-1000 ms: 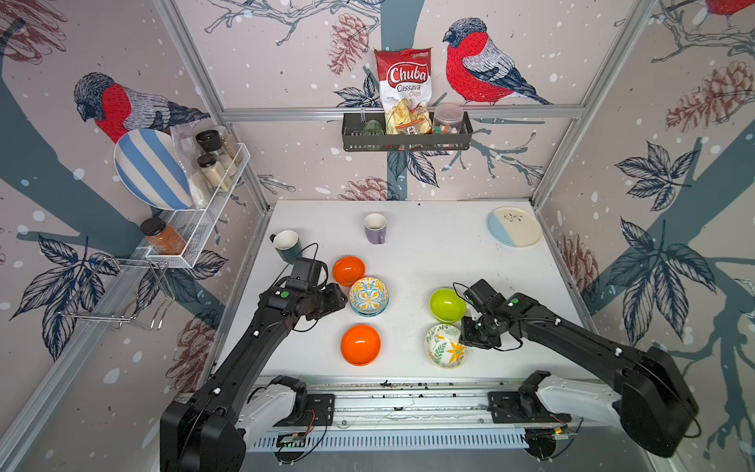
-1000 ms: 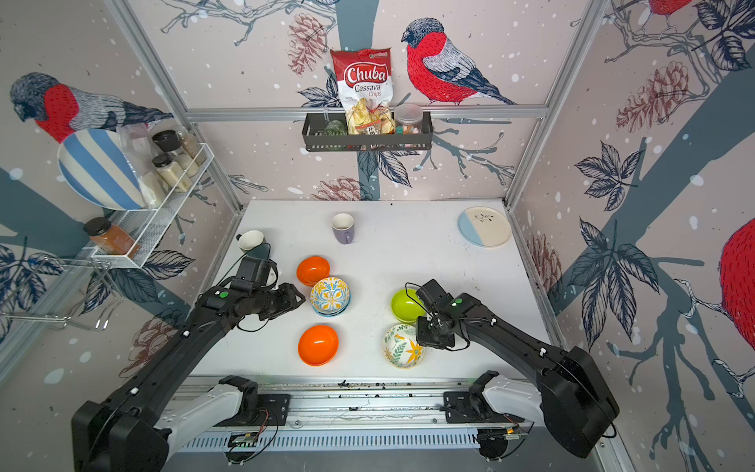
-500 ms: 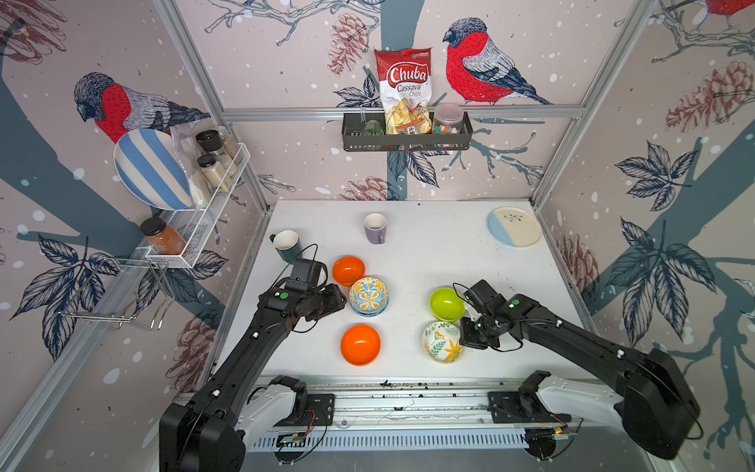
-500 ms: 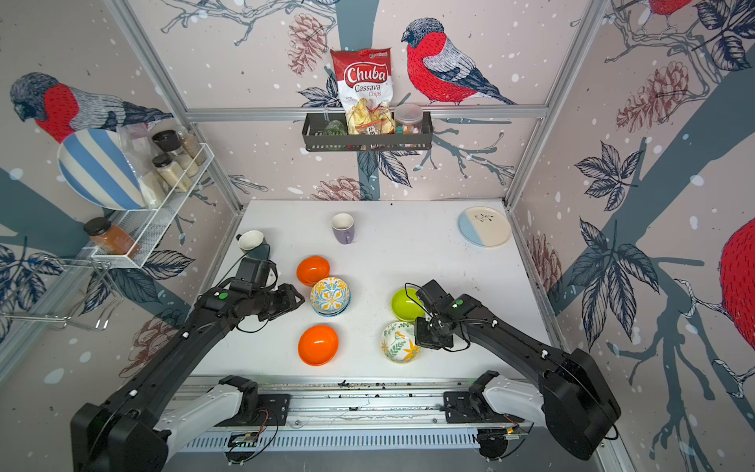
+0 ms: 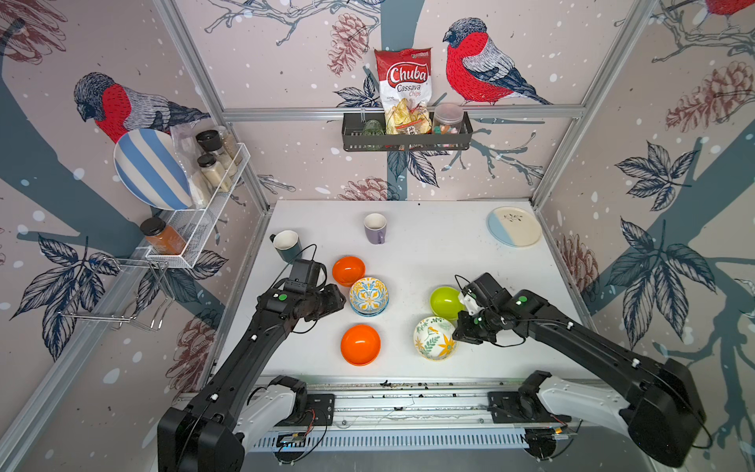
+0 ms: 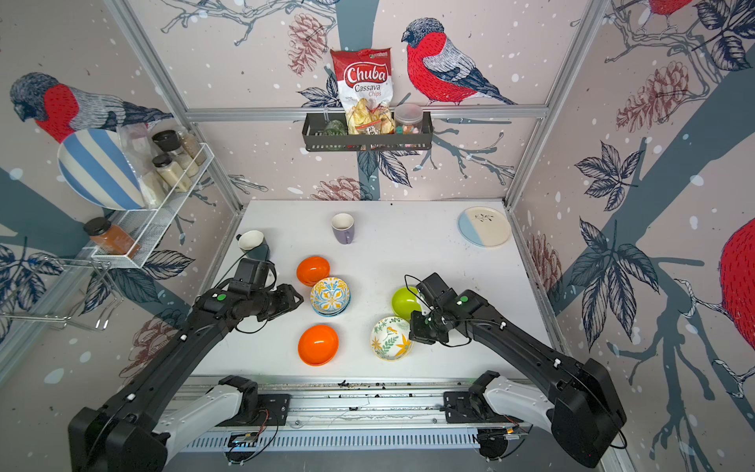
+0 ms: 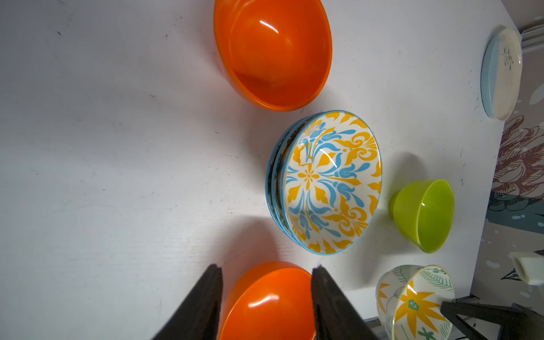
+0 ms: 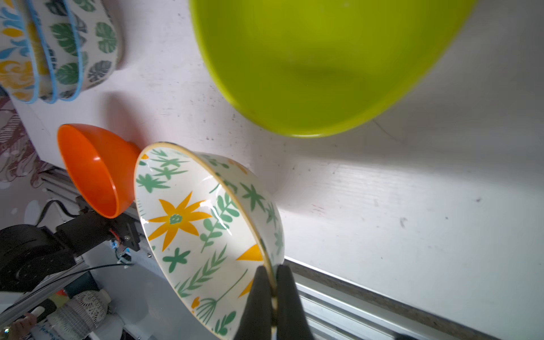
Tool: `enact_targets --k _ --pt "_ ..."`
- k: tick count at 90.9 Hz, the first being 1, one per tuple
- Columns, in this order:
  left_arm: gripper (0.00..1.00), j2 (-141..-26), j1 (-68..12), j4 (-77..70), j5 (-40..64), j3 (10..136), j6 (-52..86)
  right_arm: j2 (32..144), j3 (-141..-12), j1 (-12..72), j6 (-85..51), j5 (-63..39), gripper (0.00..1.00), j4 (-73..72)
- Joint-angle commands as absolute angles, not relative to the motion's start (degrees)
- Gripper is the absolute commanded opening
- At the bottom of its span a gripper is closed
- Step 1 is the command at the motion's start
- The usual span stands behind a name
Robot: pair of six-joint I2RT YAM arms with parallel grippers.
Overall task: Stack the bowls
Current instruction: Pick up the bowl from the center of the board.
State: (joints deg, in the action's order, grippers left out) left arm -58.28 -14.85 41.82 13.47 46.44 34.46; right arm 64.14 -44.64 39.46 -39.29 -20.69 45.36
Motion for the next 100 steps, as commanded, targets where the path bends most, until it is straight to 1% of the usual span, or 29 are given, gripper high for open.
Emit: enact_targets --k 1,23,32,45,60,68,75,100 --pt "0.51 -57.7 -14.7 43.7 13.2 47.1 34.3 64.6 -48.3 39.1 -39.0 -25.2 0.0 45.0" --pt "0.53 -58.1 -14.4 46.1 18.9 52.3 34.8 71.4 -62.4 35.4 -38.2 -25.6 0.0 45.6" --pt "0.54 -59.7 -14.4 47.5 22.9 56.1 34.4 77.0 -69.2 34.5 -37.2 -25.7 0.0 47.6" --pt "0.56 -61.6 -14.4 48.4 28.1 61.4 33.7 82.7 -77.5 34.4 -35.8 -25.7 0.0 50.1" --pt "0.57 -65.1 -14.6 50.5 29.7 67.5 32.4 88.3 -85.4 35.2 -33.5 -25.5 0.0 55.5" --pt "0.55 -67.1 -15.3 51.1 29.4 69.9 32.1 90.5 -88.4 36.6 -32.9 -25.3 0.0 57.3" --pt "0.48 -68.4 -16.4 51.1 28.9 71.2 31.8 92.2 -90.4 38.2 -32.5 -25.2 0.0 58.4" --pt "0.4 -71.1 -19.4 50.9 27.4 71.0 30.9 97.5 -97.7 42.9 -32.2 -25.3 0.0 60.9"
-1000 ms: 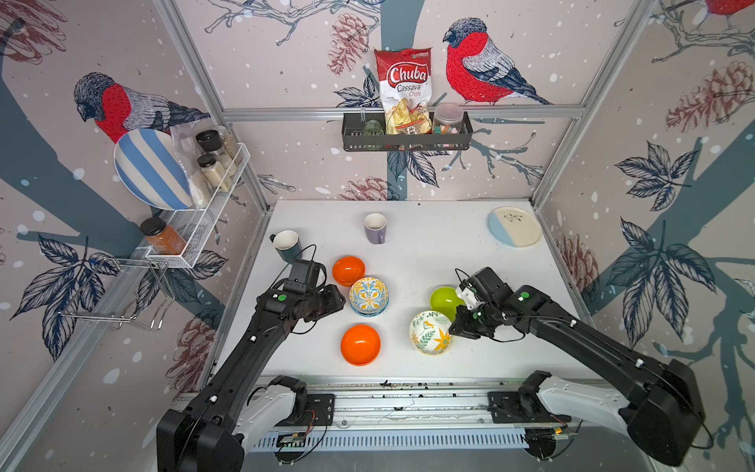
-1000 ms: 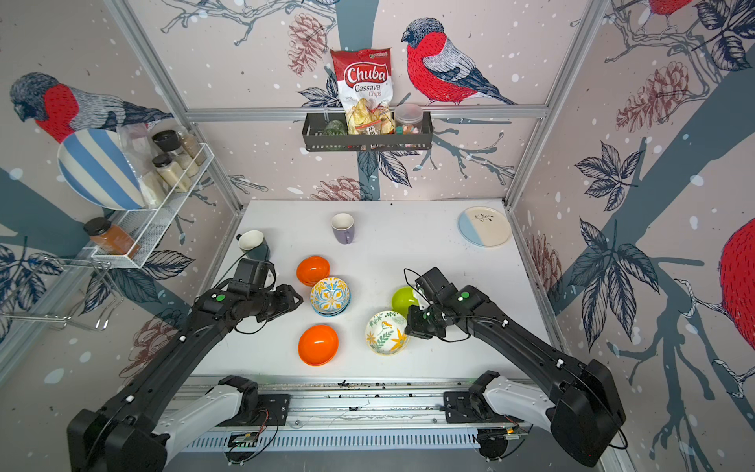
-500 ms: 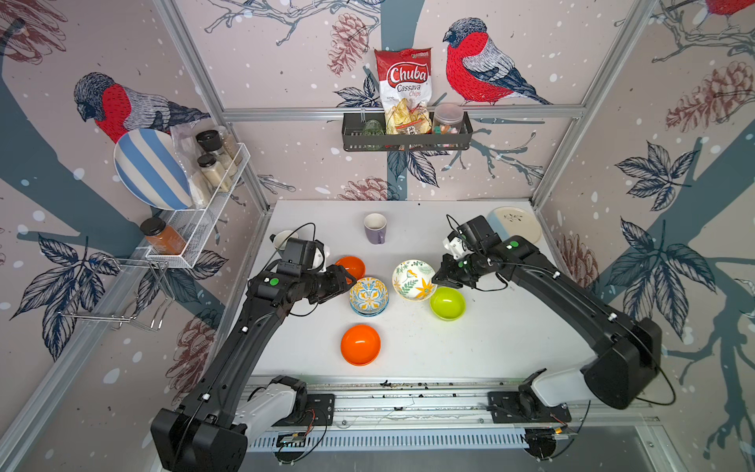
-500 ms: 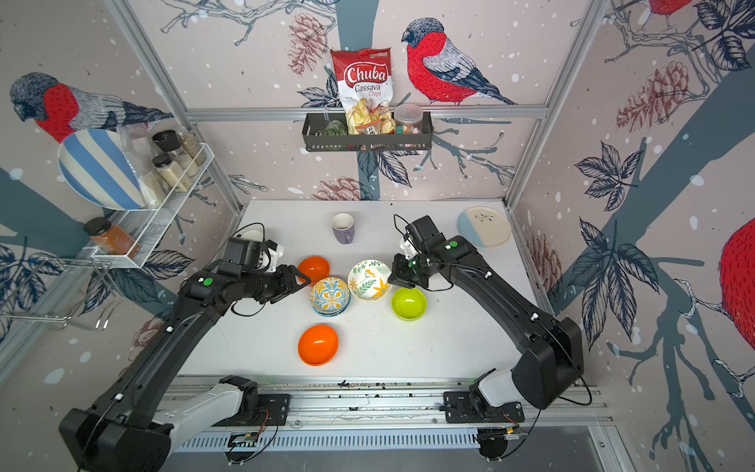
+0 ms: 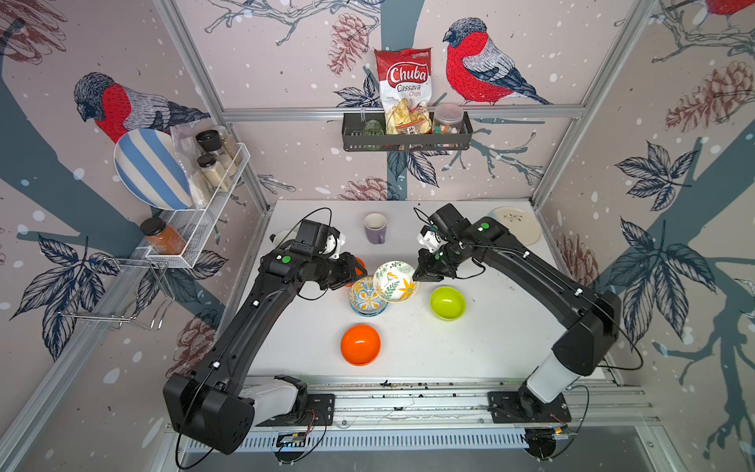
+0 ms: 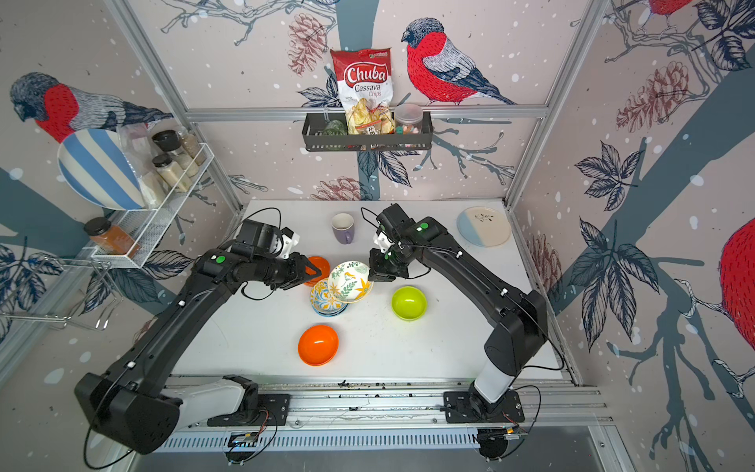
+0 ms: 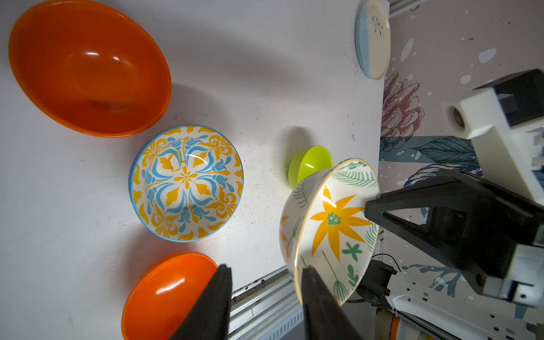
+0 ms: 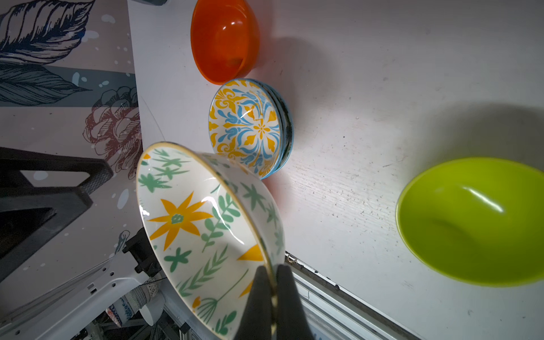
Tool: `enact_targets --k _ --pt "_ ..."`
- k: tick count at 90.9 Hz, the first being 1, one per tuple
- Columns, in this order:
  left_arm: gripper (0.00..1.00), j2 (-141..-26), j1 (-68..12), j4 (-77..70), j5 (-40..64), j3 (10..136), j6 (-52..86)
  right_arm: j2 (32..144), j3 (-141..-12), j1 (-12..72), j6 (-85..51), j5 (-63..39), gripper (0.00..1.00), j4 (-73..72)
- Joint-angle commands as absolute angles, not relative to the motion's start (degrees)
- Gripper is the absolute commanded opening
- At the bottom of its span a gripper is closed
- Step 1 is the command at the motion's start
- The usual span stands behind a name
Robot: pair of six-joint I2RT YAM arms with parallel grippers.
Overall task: Stack the bowls
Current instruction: Pick up the bowl from the center of the board.
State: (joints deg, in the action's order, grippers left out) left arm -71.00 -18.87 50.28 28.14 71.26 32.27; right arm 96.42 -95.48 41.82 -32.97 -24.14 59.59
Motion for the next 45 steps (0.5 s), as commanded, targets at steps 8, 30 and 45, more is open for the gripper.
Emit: enact_targets --k 8,30,45 --pt "0.36 -71.0 -19.5 51.3 27.1 70.6 30.5 98.9 -99.4 43.8 -32.2 -25.6 0.0 61.4" --pt "0.3 -70.6 -19.7 51.5 26.7 68.8 30.4 101.3 -102.4 45.4 -32.1 -26.7 0.0 61.9" --pt "0.25 -70.2 -19.8 51.3 26.4 67.9 30.4 102.3 -103.5 46.2 -32.3 -27.7 0.0 61.6"
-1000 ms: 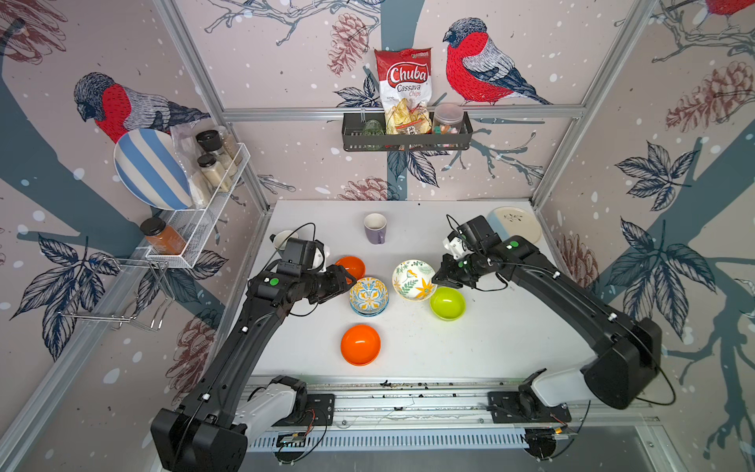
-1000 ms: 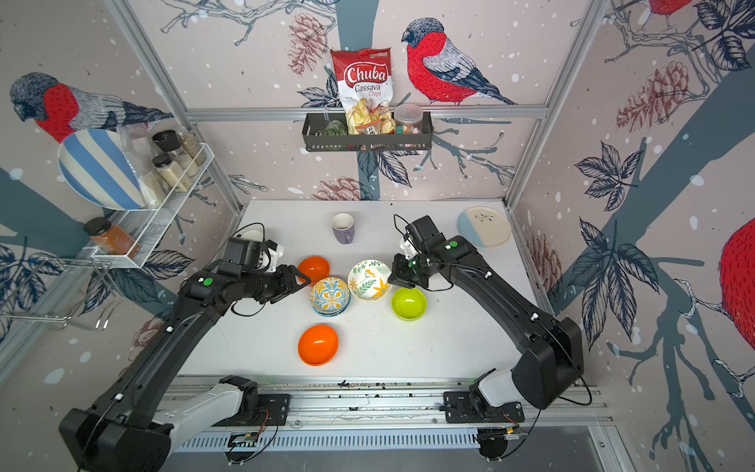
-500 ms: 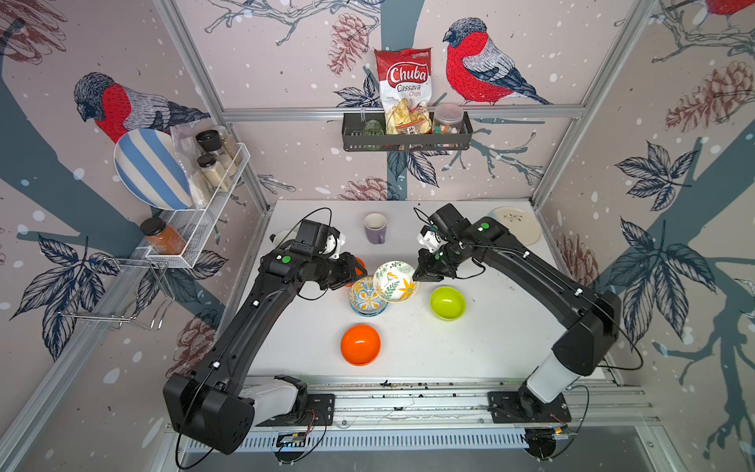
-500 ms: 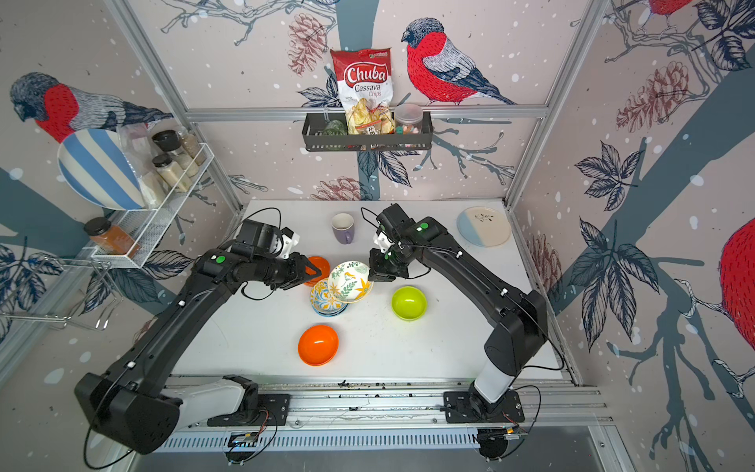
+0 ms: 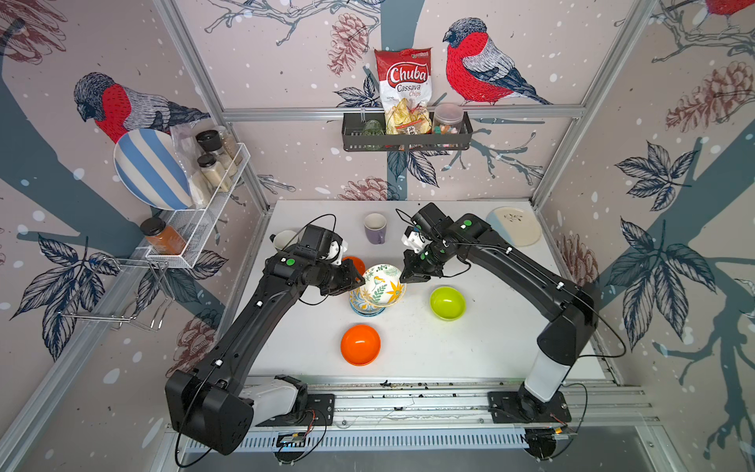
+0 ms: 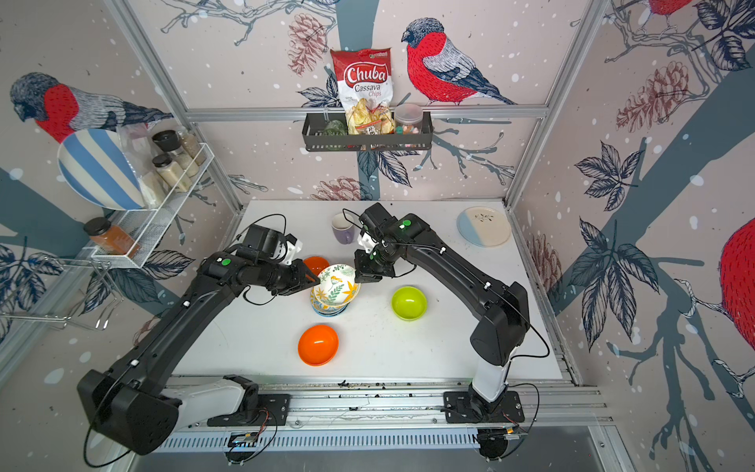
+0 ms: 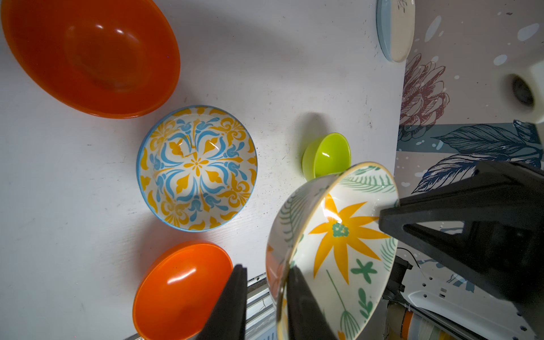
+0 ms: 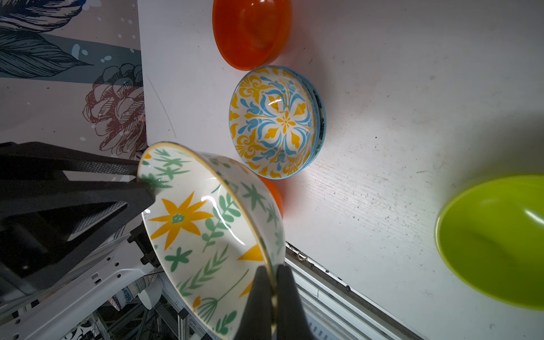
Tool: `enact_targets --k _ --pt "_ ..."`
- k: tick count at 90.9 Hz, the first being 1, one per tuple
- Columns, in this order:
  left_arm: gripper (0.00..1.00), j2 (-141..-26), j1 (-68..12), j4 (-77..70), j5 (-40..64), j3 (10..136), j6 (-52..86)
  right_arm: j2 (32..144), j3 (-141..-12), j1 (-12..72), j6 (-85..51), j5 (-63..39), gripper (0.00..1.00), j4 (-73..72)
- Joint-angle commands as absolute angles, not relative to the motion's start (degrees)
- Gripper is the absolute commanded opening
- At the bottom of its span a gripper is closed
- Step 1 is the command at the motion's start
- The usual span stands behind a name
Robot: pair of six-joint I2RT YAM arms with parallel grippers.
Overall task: Stack the bowls
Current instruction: Pick up the bowl from the center of the board.
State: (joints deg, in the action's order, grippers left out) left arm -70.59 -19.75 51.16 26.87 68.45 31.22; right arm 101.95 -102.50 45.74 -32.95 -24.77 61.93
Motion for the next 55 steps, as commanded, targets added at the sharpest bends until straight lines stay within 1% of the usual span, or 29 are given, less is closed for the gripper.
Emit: enact_targets --k 1,6,18,25,29,55 --pt "0.24 -70.3 -19.8 51.2 26.4 67.8 30.4 102.4 -103.6 46.2 -32.3 -27.7 0.0 61.6" --pt "0.22 -70.3 -19.8 51.2 26.4 67.4 30.4 102.8 -104.0 46.5 -32.2 -27.8 0.0 61.7" --pt "0.09 -69.8 -19.9 51.0 26.5 66.8 30.5 103.2 -104.1 46.9 -32.5 -27.9 0.0 61.2" --pt "0.04 -69.3 -19.9 50.6 26.5 66.8 30.6 103.4 -104.2 47.3 -32.4 -28.0 0.0 61.0" --pt "0.0 -69.2 -19.8 50.6 26.4 66.8 30.7 103.5 -104.1 47.5 -32.2 -28.0 0.0 60.9" --pt "0.0 -68.1 -19.8 51.3 24.9 66.8 30.5 103.7 -103.1 47.8 -32.1 -27.0 0.0 60.4"
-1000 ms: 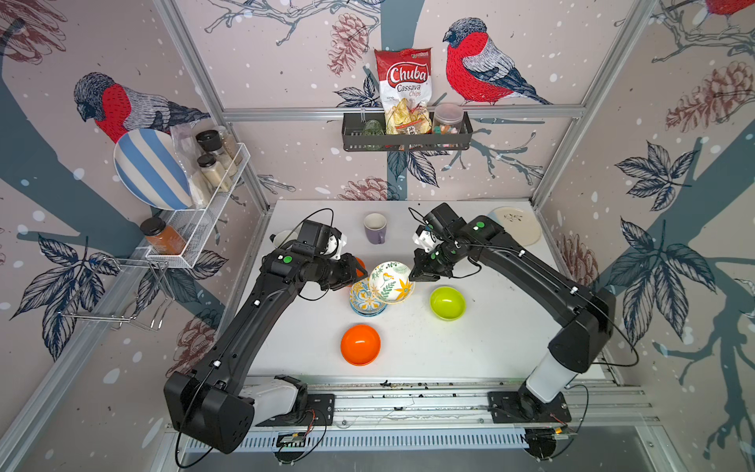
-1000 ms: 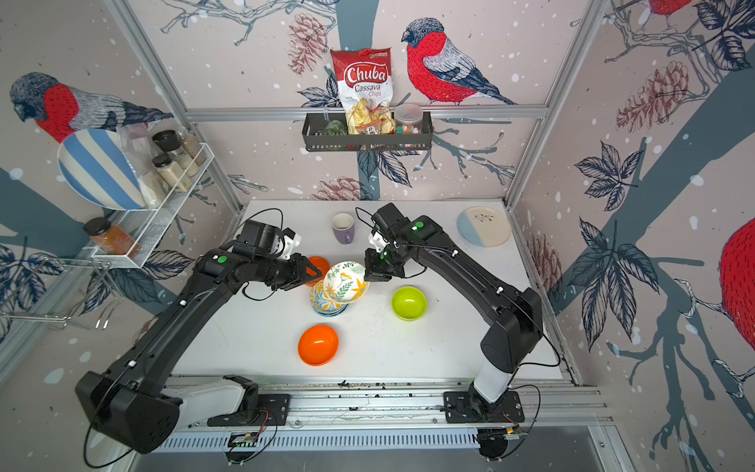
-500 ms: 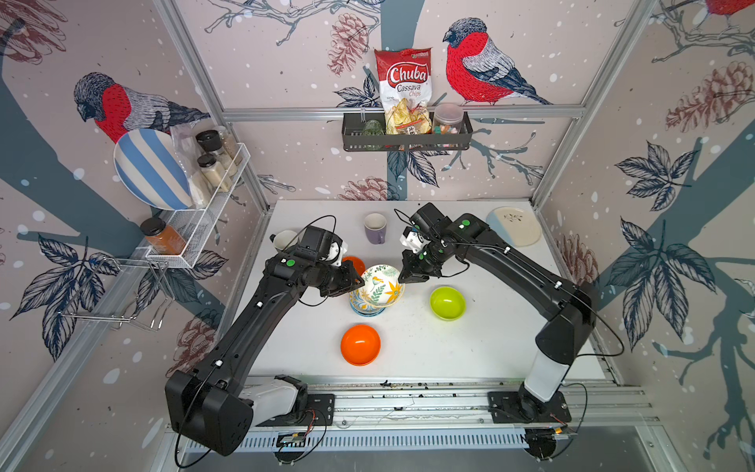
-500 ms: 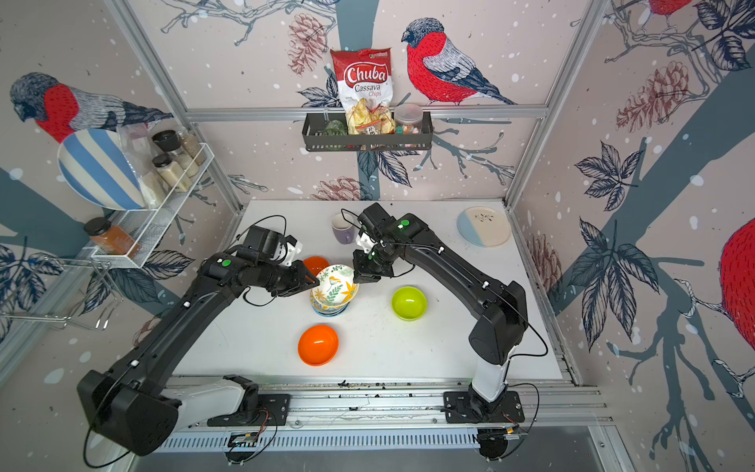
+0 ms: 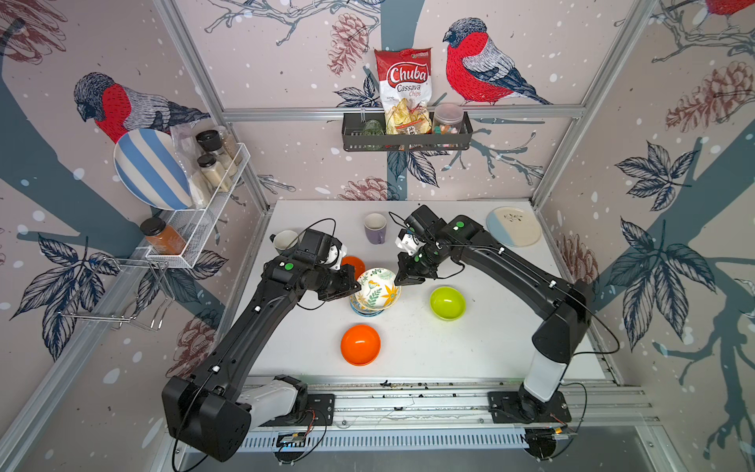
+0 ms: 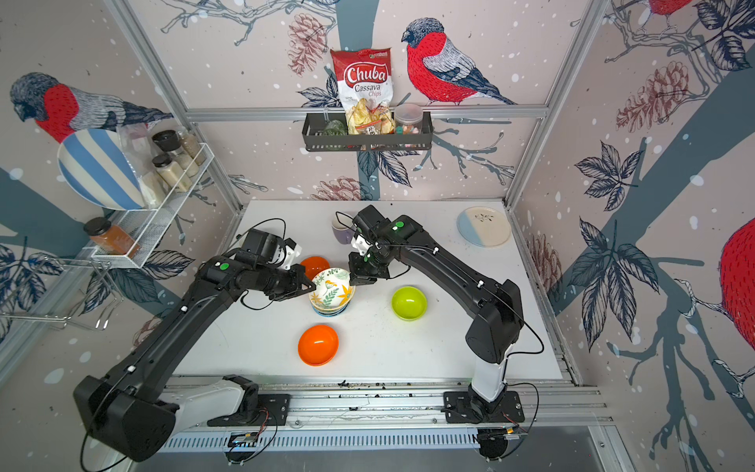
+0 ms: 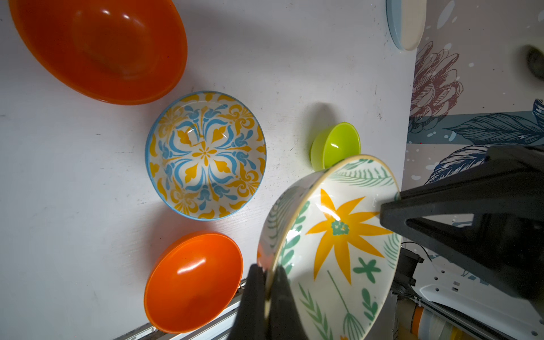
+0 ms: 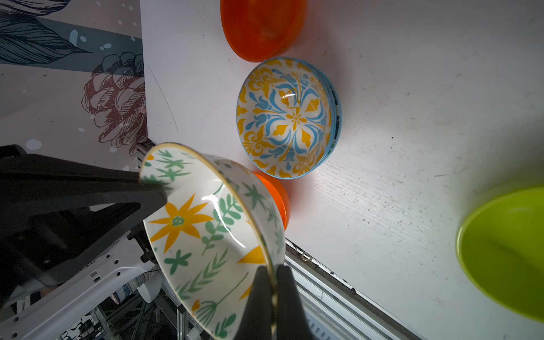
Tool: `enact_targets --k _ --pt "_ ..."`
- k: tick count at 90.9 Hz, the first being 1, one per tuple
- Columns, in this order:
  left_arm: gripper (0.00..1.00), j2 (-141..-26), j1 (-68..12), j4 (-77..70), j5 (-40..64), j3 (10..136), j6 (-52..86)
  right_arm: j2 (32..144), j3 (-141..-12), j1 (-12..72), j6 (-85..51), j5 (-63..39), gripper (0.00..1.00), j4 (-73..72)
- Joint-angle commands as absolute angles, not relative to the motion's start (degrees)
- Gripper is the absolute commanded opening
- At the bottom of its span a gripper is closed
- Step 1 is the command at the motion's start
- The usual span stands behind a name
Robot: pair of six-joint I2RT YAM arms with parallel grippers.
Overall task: Stack the bowls
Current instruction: Pick up the bowl from the center of the board.
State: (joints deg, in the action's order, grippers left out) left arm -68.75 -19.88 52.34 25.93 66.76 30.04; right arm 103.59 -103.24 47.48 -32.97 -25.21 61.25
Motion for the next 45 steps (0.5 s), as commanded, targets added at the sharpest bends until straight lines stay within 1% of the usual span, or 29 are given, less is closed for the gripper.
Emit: enact_targets --k 1,3,8,11,14,18,26,30,35,45 --pt "0.0 -68.0 -19.8 51.4 24.8 66.8 30.6 103.6 -103.1 47.8 -32.1 -26.9 0.01 60.4" --pt "0.0 -67.9 -19.8 51.3 24.6 66.8 30.6 103.6 -103.1 47.8 -32.1 -26.7 0.05 60.4" --pt "0.0 -67.7 -19.8 51.1 24.4 66.8 30.8 103.4 -103.0 47.8 -31.7 -26.3 0.26 60.5" --pt "0.0 -67.7 -19.8 51.0 24.3 66.8 30.9 103.2 -103.0 47.8 -31.5 -26.0 0.35 60.4" --pt "0.0 -67.6 -19.8 50.8 24.1 66.8 31.1 102.9 -102.9 47.8 -31.3 -25.7 0.46 60.4" --pt "0.0 -67.4 -19.9 50.6 23.7 66.8 31.2 102.4 -102.8 47.8 -31.0 -24.6 0.56 60.3" --pt "0.0 -67.4 -19.7 50.6 23.1 66.8 31.4 100.9 -102.2 47.5 -30.9 -21.9 0.69 59.7" --pt "0.0 -67.3 -19.6 50.5 23.1 66.8 31.4 100.2 -101.8 47.2 -31.1 -20.5 0.83 59.4" --pt "0.0 -67.2 -19.4 50.5 22.9 66.8 31.5 99.1 -101.5 46.5 -31.4 -18.6 0.88 58.9" --pt "0.0 -66.9 -19.0 50.5 22.0 66.8 31.5 96.4 -100.1 44.3 -31.8 -16.1 0.91 57.5"
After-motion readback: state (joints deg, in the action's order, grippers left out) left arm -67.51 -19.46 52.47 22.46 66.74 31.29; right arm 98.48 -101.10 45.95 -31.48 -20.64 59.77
